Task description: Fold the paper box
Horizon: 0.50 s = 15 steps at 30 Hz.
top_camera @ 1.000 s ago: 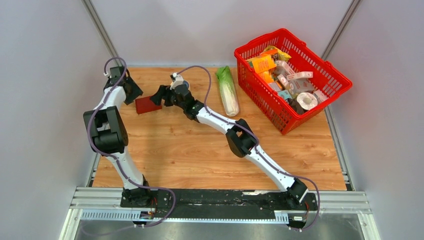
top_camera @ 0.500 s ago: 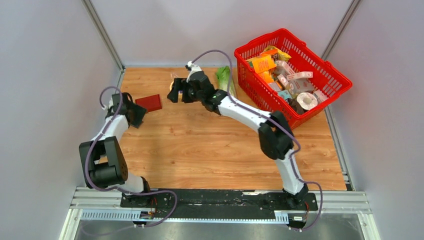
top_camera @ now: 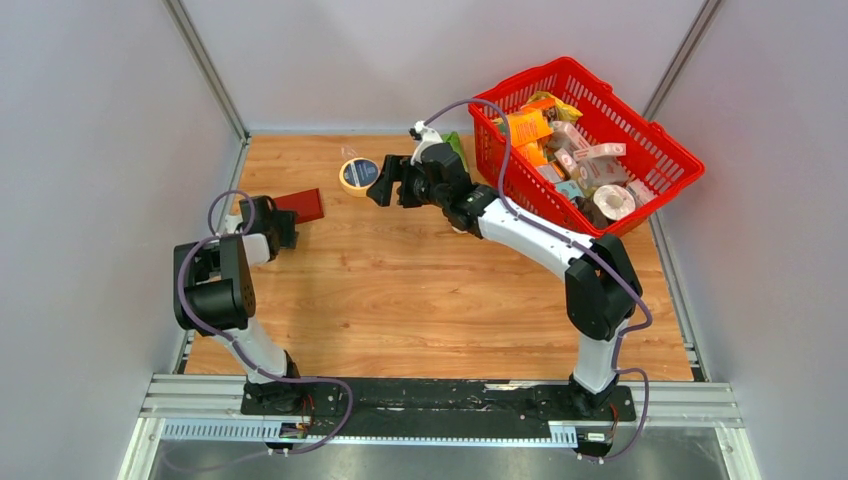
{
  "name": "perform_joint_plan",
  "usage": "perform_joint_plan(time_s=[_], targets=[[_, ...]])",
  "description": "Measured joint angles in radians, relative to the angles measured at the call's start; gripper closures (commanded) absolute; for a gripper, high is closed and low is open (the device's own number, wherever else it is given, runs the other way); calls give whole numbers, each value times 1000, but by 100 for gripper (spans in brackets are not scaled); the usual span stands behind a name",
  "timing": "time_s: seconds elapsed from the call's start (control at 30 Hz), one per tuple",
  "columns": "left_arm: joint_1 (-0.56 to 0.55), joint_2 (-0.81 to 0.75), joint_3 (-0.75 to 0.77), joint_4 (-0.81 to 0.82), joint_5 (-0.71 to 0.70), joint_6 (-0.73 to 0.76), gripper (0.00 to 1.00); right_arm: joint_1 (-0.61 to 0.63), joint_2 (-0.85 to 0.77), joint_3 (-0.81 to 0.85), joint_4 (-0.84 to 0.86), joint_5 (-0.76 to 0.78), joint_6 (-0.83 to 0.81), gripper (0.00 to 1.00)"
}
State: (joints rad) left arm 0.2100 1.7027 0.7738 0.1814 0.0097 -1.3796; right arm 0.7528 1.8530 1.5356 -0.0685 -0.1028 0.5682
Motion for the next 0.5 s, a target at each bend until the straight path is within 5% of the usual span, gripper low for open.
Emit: perform_joint_plan(time_s=[0.5], targets=[[-23,242,137,251,-74,-151,62,-41,0,-17,9,-37,7,17]])
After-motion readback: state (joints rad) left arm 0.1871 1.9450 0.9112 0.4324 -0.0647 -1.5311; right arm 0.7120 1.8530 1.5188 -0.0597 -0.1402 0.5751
